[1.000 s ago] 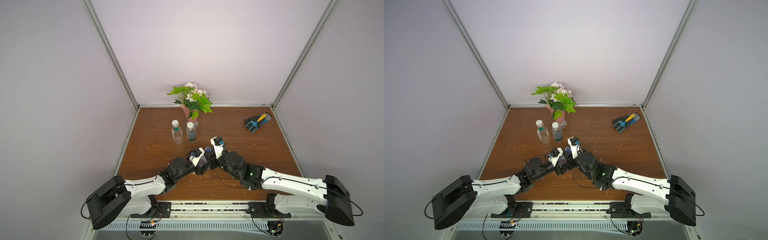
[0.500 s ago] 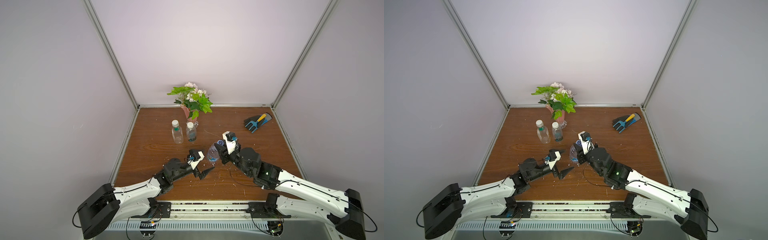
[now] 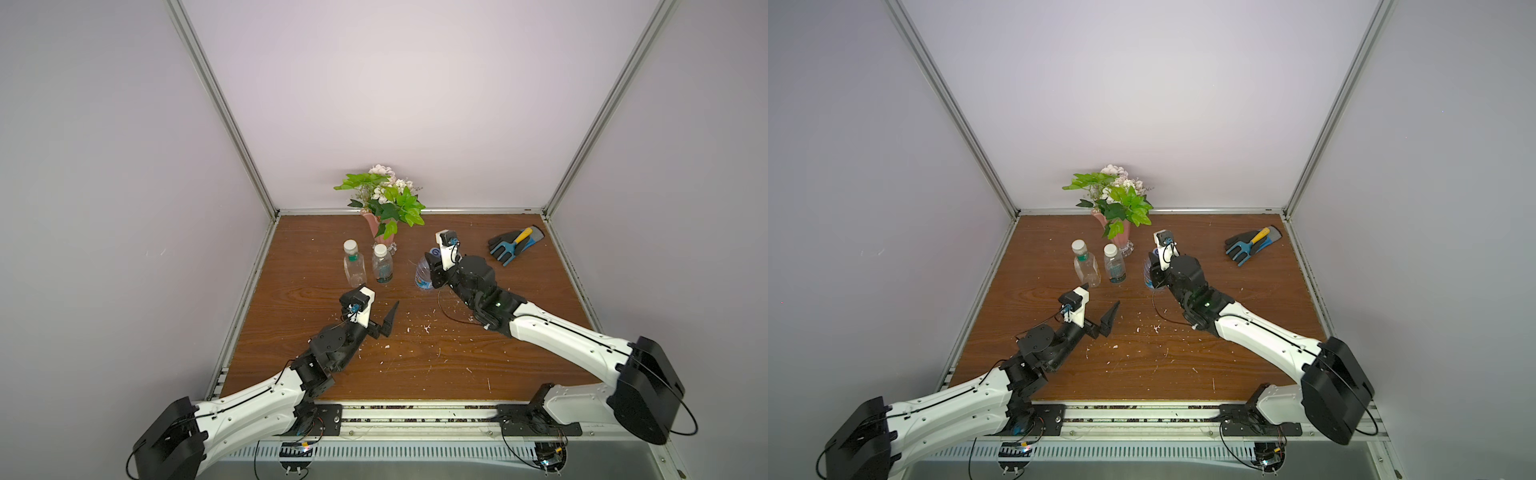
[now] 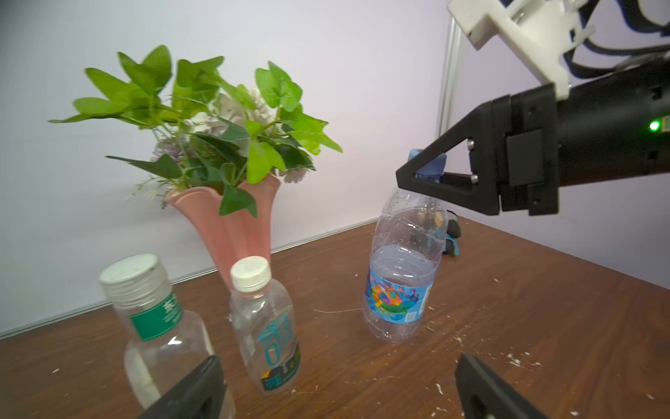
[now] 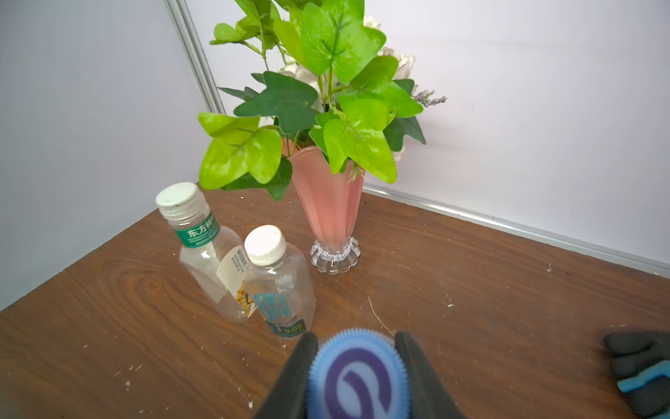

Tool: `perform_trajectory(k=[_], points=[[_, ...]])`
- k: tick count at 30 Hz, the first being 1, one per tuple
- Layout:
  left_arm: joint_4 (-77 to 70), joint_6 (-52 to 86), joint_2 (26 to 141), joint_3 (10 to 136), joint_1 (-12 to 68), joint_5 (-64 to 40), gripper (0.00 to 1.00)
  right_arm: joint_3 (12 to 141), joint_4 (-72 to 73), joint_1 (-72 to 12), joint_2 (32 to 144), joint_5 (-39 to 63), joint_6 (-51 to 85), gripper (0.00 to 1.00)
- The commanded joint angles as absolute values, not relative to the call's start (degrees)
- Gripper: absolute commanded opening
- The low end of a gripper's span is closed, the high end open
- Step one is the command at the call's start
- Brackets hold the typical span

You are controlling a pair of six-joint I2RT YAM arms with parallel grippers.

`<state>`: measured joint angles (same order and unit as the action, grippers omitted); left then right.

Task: Screw on the bottle caps
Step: Place the plastic bottle at the center of the board.

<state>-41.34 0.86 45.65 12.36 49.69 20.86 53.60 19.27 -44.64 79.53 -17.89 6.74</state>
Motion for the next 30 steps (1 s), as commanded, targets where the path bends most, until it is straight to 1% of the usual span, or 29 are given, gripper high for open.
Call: perform_trajectory(k=[1, 9, 15, 24, 27, 30], points=[[-38.8, 0.5, 43.2, 11.8, 48.9, 28.6, 0.99, 57.2, 26.4, -43.6, 83.9, -15.5, 5.6, 0.04], [-37.7, -0.1, 40.4, 10.6, 48.8, 30.0, 1.00, 62.0, 30.4, -42.6, 94.6, -15.4, 6.9, 0.08], [-37.4, 0.0, 40.1, 10.2, 48.7, 30.4, 1.00, 65.6, 28.3, -42.5, 99.0, -14.4, 7.1, 0.16], [-37.6, -0.3, 40.3, 10.0, 48.5, 30.7, 1.00, 67.8, 25.1, -42.5, 101.5, -13.0, 6.5, 0.47], [-37.6, -0.4, 40.3, 10.1, 48.5, 30.8, 0.99, 68.6, 23.9, -42.5, 101.9, -12.9, 6.6, 0.53], [-37.6, -0.4, 40.3, 10.1, 48.5, 30.9, 1.00, 68.9, 23.7, -42.5, 102.0, -12.8, 6.7, 0.57]])
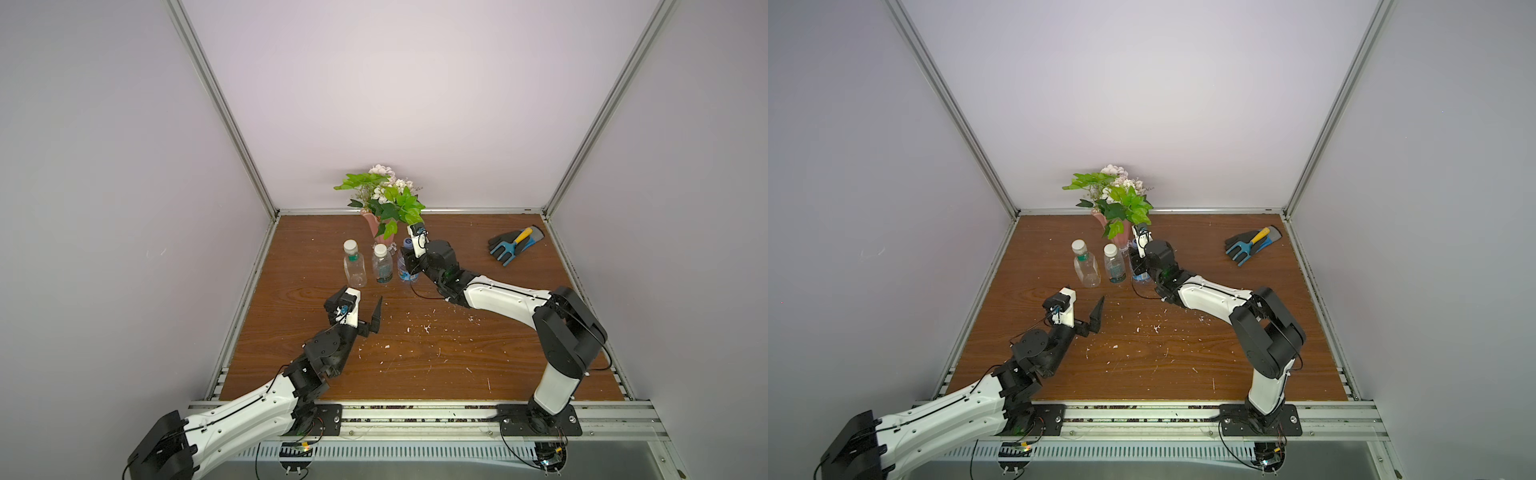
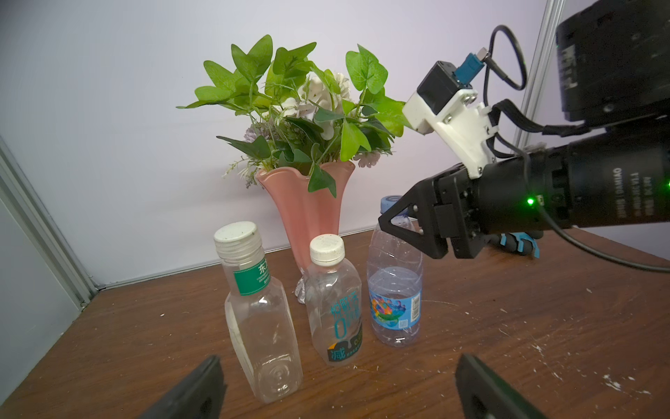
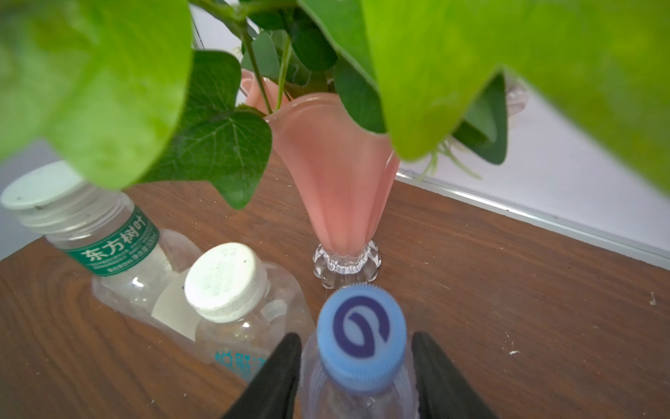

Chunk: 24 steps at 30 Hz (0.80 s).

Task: Screw on the bottle caps
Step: Place the plastic bottle at the center of the board.

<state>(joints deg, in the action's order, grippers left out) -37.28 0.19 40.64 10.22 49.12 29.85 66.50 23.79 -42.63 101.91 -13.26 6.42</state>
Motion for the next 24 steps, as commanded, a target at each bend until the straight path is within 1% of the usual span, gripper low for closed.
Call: perform_trajectory(k=[1, 8, 12, 17, 20, 24], points=[[-37.5, -0.5, 40.3, 10.0, 48.6, 30.9, 1.00, 69.0, 23.5, -42.5, 102.0, -12.8, 6.7, 0.58], [-37.3, -1.4, 40.0, 9.9, 48.4, 32.1, 0.99, 70.9, 21.3, -42.5, 100.6, -11.6, 7.1, 0.65], [-37.2, -2.5, 39.9, 9.7, 48.2, 33.4, 0.99, 70.8, 20.7, -42.5, 97.9, -10.0, 7.5, 0.76], [-37.7, -4.0, 40.1, 9.4, 47.2, 34.7, 0.99, 70.0, 19.3, -42.5, 92.6, -7.8, 8.3, 0.81], [-37.4, -4.6, 40.0, 9.5, 44.6, 34.5, 0.99, 67.6, 19.4, -42.5, 87.4, -7.7, 8.3, 0.85], [-37.0, -3.1, 39.7, 9.3, 38.4, 32.8, 1.00, 60.8, 20.6, -42.5, 78.2, -10.4, 6.9, 0.89]])
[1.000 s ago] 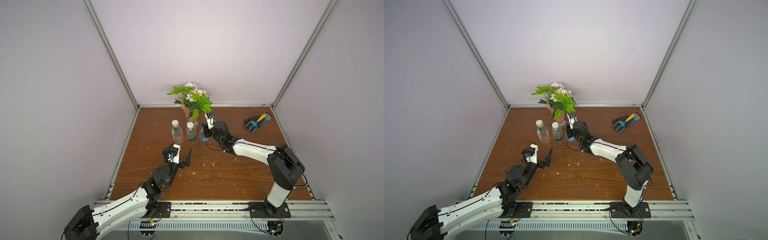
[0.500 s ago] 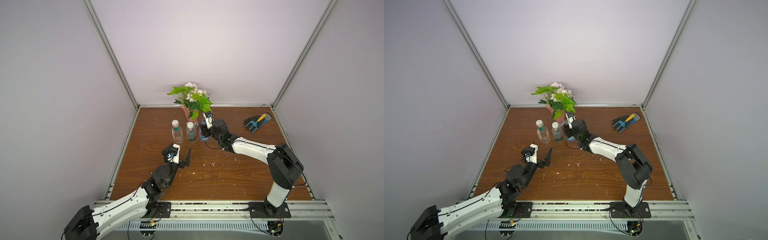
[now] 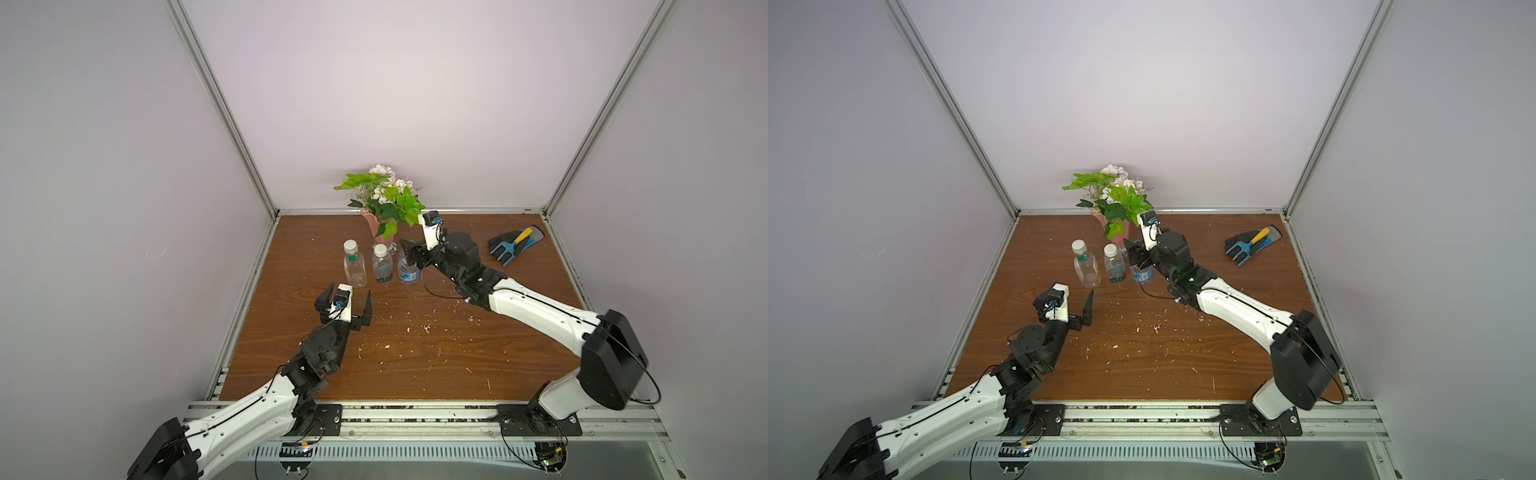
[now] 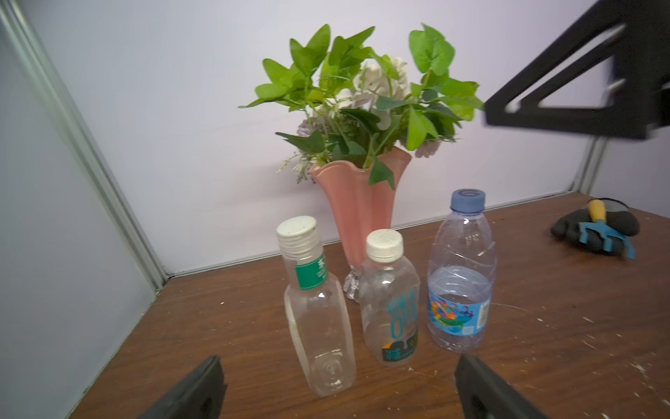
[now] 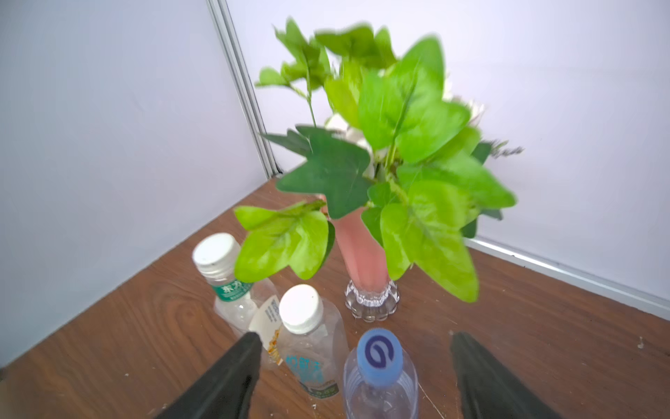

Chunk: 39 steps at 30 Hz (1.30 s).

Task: Screw on the bottle caps
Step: Place the plastic bottle at the center of the board, then reset both arms

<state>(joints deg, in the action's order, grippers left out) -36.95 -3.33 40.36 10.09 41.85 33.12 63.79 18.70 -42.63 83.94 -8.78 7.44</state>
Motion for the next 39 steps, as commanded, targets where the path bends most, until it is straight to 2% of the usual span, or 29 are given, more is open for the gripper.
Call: perform_trajectory(k=[1, 9, 14, 17, 24, 30, 34, 35, 37, 39], points=[[-37.4, -2.5, 39.8, 9.0, 36.9, 33.0, 1.00, 58.5, 20.7, -42.4, 75.5, -11.6, 6.1, 0.91], [-46.3, 1.3, 45.2, 5.0, 25.8, 33.8, 0.99, 39.3, 22.9, -37.6, 56.7, -22.0, 1.5, 0.99], [-52.1, 0.9, 48.8, 3.2, 20.0, 32.7, 0.99, 28.3, 25.5, -28.3, 49.9, -26.0, 0.8, 0.99], [-56.7, 2.2, 53.1, 1.4, 16.0, 30.0, 0.99, 21.7, 31.4, -22.1, 49.6, -27.4, 1.4, 0.99], [-66.0, 0.1, 64.8, 1.8, 12.7, 25.8, 0.99, 11.9, 51.2, -15.5, 60.6, -28.8, -1.5, 0.99], [-69.3, -1.2, 72.7, 5.7, 9.4, 20.1, 0.99, 9.1, 72.0, -13.3, 77.7, -25.7, -5.5, 0.99], [-72.4, -2.7, 78.1, 7.8, 8.5, 16.1, 0.99, 10.3, 78.0, -12.0, 84.9, -22.7, -6.1, 0.99], [-75.4, -3.3, 80.5, 7.7, 8.4, 16.0, 0.99, 10.9, 75.9, -11.1, 84.4, -22.0, -4.9, 0.99], [-82.4, -3.5, 85.4, 7.0, 7.9, 15.8, 0.99, 11.3, 73.4, -8.9, 83.9, -17.3, -3.5, 0.99], [-82.2, -0.8, 86.4, 6.3, 5.3, 13.0, 0.99, 10.4, 76.0, -6.4, 86.6, -12.8, -2.2, 0.99]])
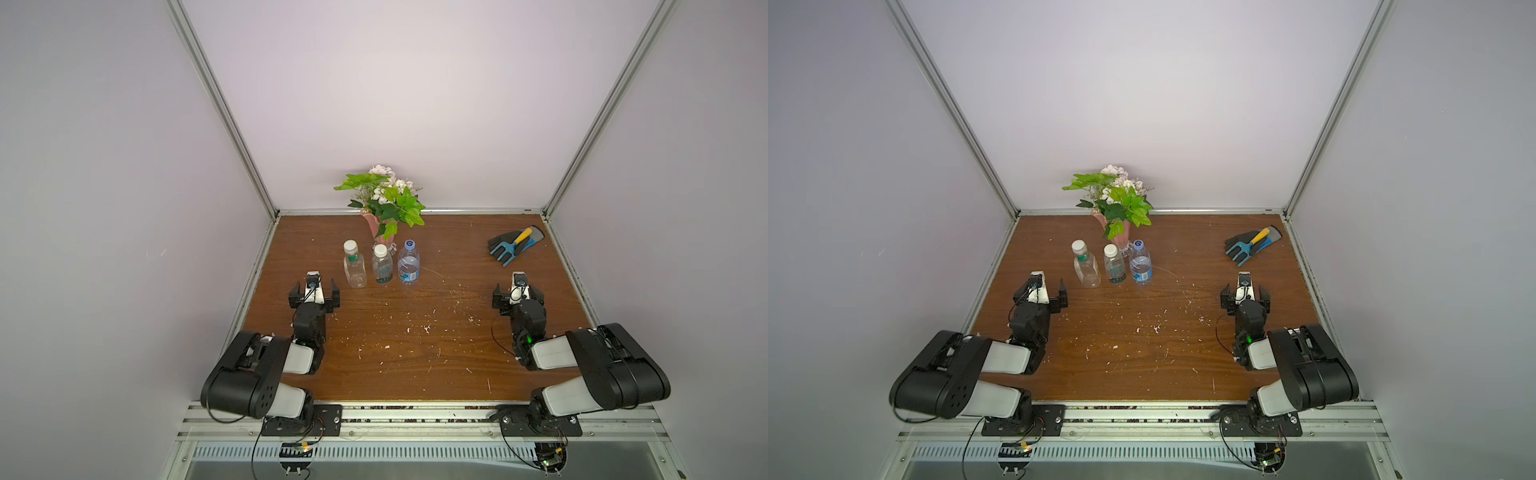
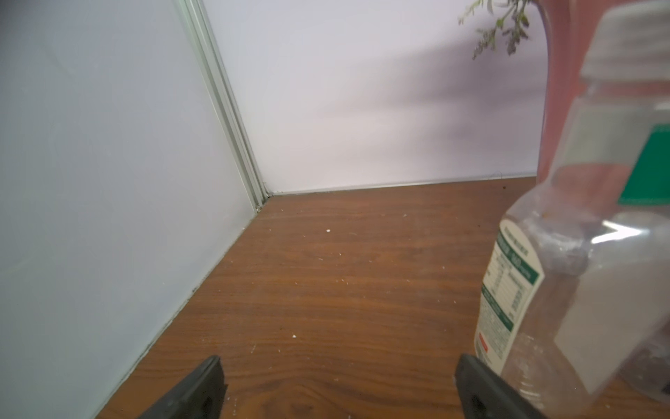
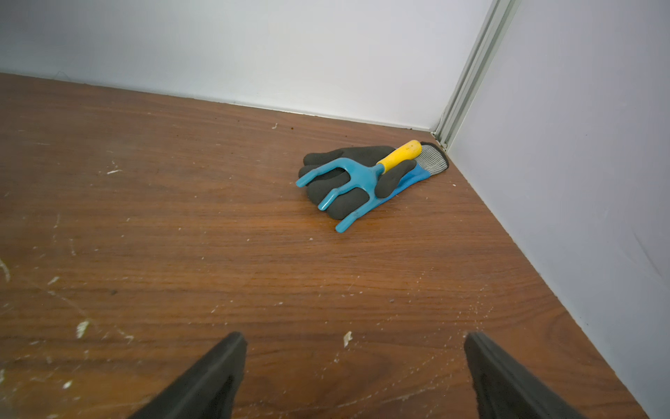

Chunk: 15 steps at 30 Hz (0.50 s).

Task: Screw on the bottle caps
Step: Reset both arms

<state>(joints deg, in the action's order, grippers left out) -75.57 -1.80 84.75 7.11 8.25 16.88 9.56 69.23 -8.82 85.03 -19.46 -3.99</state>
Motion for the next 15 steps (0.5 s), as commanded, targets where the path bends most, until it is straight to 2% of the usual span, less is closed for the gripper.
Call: perform_trajectory(k=[1, 2, 4, 6, 15], points=[[-85.2, -0.6, 87.9, 6.0, 4.8, 12.1, 0.99, 9.9, 81.3, -6.1, 88.9, -12.4, -2.0, 0.99], [-87.0, -0.9, 89.2, 5.9, 4.7, 11.8, 0.99, 10.1, 81.0, -6.0, 88.8, -12.5, -2.0, 0.99], [-80.7, -0.6, 88.2, 8.0, 4.7, 12.5, 0.99, 12.5, 72.4, -6.0, 86.6, -12.3, -1.8, 0.99], [-74.1, 0.5, 87.8, 11.5, 4.0, 12.6, 0.99, 11.7, 76.8, -5.6, 88.2, -12.6, -1.4, 0.99], [-73.7, 1.3, 87.8, 11.7, 3.4, 12.6, 0.99, 12.3, 73.9, -5.5, 87.3, -12.2, -1.2, 0.99]])
